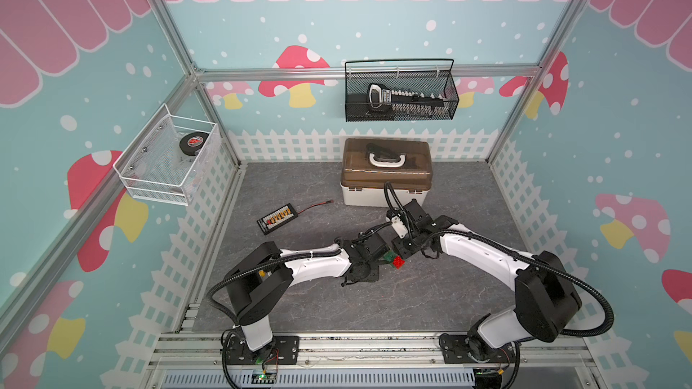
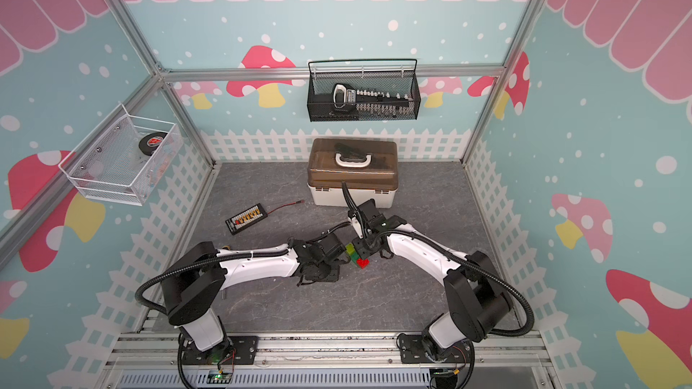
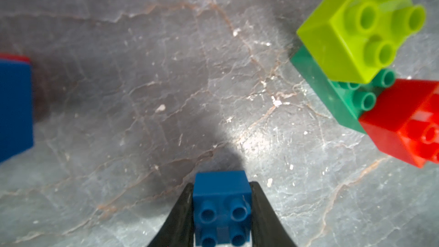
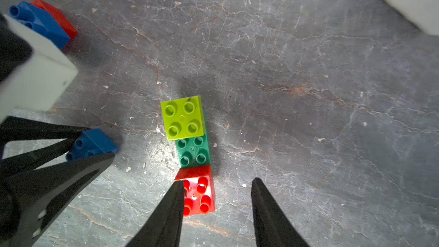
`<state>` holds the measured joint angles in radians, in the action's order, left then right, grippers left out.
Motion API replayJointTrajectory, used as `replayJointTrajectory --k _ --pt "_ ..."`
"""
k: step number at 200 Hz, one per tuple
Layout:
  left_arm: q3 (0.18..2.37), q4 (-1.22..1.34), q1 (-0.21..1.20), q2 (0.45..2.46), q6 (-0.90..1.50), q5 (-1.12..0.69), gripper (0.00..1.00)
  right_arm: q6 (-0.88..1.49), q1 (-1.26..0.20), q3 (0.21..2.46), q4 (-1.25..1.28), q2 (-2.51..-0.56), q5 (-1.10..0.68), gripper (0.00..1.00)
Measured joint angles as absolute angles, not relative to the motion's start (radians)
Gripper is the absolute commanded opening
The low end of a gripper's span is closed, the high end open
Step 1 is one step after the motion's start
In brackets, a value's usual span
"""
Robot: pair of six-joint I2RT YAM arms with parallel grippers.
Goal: Assemble the letter y with lego
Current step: Move the lego brick at the center of the board, then adjust the lego brick at the center of the board.
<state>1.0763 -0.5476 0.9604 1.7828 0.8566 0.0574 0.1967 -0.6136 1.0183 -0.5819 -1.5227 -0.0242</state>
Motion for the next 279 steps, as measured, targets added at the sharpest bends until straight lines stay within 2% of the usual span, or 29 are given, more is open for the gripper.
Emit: replayJointTrajectory --k 21,64,130,225,279 --pt "1.100 -0.562 0.960 1.802 0.828 0.074 0.41 0.200 -0.610 1.018 -0.582 -1.549 -0.055 0.48" --pt "1.105 -0.587 0.962 1.803 0.787 0.095 0.60 0.204 -0.607 1.018 -0.577 -1.588 -0.099 0.49" --pt "1.085 -0.593 0.978 1.682 0.781 0.094 0.60 0.204 -0.607 1.045 -0.577 -1.660 -0.131 0.49" --pt "0.824 -0.591 0.992 1.389 0.886 0.140 0.61 0.191 -0.624 1.114 -0.593 -1.781 -0.128 0.49" --pt "0.768 -0.590 0.992 1.369 0.917 0.146 0.61 0.188 -0.637 1.143 -0.606 -1.817 -0.125 0.41"
